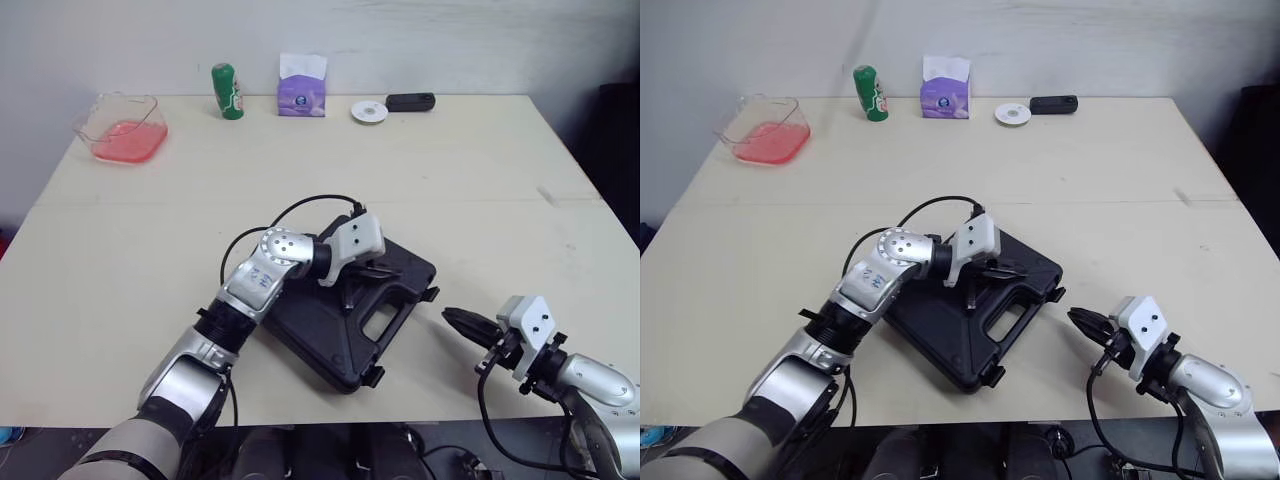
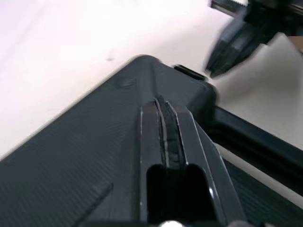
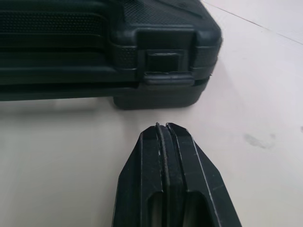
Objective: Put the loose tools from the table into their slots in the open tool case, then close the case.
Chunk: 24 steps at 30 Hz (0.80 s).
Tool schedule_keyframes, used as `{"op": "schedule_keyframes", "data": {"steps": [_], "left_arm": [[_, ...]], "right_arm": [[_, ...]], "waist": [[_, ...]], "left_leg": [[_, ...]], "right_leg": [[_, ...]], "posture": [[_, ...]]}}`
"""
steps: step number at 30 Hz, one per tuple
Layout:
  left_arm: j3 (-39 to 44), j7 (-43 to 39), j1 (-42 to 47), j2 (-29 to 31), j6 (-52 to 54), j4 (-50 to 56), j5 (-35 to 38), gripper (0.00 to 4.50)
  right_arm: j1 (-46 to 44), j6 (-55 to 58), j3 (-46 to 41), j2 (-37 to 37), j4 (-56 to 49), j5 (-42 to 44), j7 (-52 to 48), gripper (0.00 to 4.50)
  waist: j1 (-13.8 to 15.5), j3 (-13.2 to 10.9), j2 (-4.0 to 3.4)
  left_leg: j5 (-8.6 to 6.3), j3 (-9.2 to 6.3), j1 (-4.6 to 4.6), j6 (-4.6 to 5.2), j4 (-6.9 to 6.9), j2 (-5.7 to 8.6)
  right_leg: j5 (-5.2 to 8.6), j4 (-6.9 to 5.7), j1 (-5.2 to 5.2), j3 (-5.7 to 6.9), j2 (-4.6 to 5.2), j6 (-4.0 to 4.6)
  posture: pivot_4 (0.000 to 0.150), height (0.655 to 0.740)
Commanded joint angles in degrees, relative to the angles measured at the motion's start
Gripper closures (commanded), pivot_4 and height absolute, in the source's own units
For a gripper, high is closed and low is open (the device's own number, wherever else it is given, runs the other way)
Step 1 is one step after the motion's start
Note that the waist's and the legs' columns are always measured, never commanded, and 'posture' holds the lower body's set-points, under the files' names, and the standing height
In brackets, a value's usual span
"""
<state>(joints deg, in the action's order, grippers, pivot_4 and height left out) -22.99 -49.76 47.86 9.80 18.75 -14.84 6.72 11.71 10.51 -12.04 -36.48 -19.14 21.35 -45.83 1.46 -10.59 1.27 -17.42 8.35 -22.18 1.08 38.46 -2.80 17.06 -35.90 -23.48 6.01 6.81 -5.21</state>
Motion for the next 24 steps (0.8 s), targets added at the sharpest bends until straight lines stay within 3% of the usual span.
{"op": "schedule_keyframes", "data": {"steps": [1, 18, 24], "left_arm": [[0.0, 1.5, 0.8, -1.9, 0.3, -1.1, -1.3, 4.39], [-6.5, 1.8, -5.9, 0.0, 6.3, -3.1, -8.7, 4.39], [-6.2, 2.1, -6.0, 0.2, 6.7, -3.1, -8.7, 4.39]], "right_arm": [[0.0, -0.5, 0.1, 0.4, -1.5, -0.2, 0.5, 4.50], [-5.0, -1.7, 3.1, 1.5, 1.6, -2.1, 1.7, 4.50], [-6.9, -1.7, 3.4, 1.4, 2.4, -2.3, 1.6, 4.50]], "waist": [[0.1, 0.0, 0.00], [-0.1, 1.3, -0.05], [-0.2, 1.4, -0.08]], "left_leg": [[-0.02, -0.02, -0.02, 0.03, 0.04, 0.00], [-0.23, -0.03, 0.15, 0.15, 0.17, -0.11], [-0.77, -0.01, 0.96, 0.31, 0.06, -0.34]], "right_leg": [[0.00, 0.00, 0.00, 0.01, 0.01, 0.00], [0.01, 0.02, 0.22, 0.02, -0.01, 0.02], [0.12, 0.29, 1.08, 0.13, -0.09, 0.18]], "posture": [[0.150, 0.7400], [0.150, 0.7400], [0.150, 0.7400]]}}
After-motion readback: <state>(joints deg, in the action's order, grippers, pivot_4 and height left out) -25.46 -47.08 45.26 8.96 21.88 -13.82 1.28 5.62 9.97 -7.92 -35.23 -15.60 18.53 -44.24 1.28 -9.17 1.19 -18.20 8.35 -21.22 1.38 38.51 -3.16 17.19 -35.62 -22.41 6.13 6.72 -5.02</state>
